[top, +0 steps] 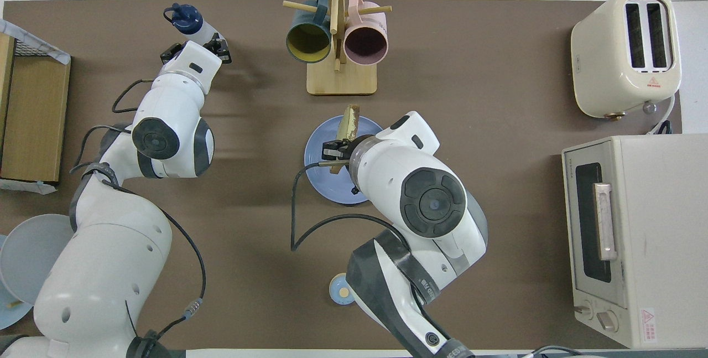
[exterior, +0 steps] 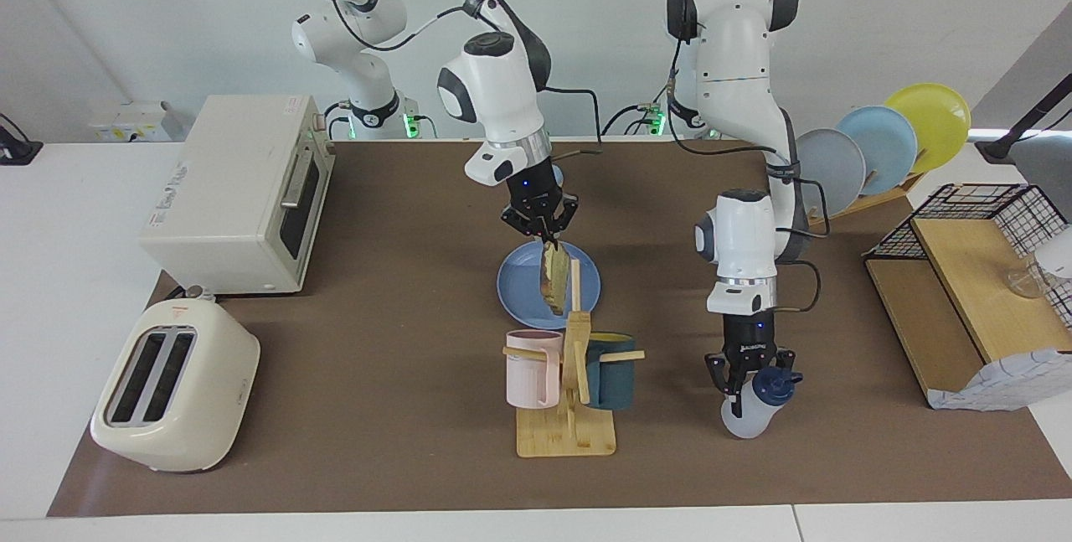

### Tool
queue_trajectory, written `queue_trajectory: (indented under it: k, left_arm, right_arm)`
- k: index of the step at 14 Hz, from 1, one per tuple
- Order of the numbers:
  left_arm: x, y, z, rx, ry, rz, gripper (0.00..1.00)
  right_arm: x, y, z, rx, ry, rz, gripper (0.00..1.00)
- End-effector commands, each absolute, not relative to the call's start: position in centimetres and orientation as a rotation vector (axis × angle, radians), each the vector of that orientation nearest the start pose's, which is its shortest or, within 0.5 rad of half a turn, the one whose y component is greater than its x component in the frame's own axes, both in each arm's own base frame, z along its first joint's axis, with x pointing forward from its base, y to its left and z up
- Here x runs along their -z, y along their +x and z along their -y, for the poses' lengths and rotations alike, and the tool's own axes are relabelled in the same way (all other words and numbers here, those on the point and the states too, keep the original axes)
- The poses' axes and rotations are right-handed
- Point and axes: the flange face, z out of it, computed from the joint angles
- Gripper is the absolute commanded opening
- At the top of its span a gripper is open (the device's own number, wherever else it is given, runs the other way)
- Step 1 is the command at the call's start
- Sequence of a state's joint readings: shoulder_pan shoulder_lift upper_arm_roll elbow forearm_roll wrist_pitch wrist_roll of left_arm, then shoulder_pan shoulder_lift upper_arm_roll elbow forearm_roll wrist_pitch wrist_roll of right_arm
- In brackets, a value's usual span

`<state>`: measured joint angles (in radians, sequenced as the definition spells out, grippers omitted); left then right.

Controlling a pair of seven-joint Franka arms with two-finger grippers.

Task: Put bread on plate and add seasoning
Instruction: 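Lower the bread onto the blue plate while the left gripper lifts the bottle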

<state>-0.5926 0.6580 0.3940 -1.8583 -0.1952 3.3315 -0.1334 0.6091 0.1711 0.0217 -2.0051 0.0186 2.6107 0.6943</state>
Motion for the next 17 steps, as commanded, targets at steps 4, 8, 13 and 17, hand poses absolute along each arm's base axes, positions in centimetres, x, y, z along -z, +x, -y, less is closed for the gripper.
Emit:
queue_trajectory:
  k: [4,8,13,17]
  left_arm:
    - [-32.4,68.9,14.9,1.203,-2.832,-0.225,0.0]
    - [-37.0,69.3,14.4,1.014,-2.871,-0.34,0.0]
    - [-43.0,67.0,14.3,0.78,-2.896,-0.616,0.0]
    - [-47.5,63.7,13.6,0.535,-2.895,-0.983,0.0]
  right_arm:
    - [-40.1,48.2,-36.2,0.458,-2.821,-0.096,0.0]
    - [-39.2,48.1,-34.8,0.437,-2.841,-0.123,0.0]
    - [-38.8,48.6,-33.2,0.429,-2.854,-0.166,0.0]
    - [-38.1,48.9,-31.6,0.413,-2.864,-0.222,0.38]
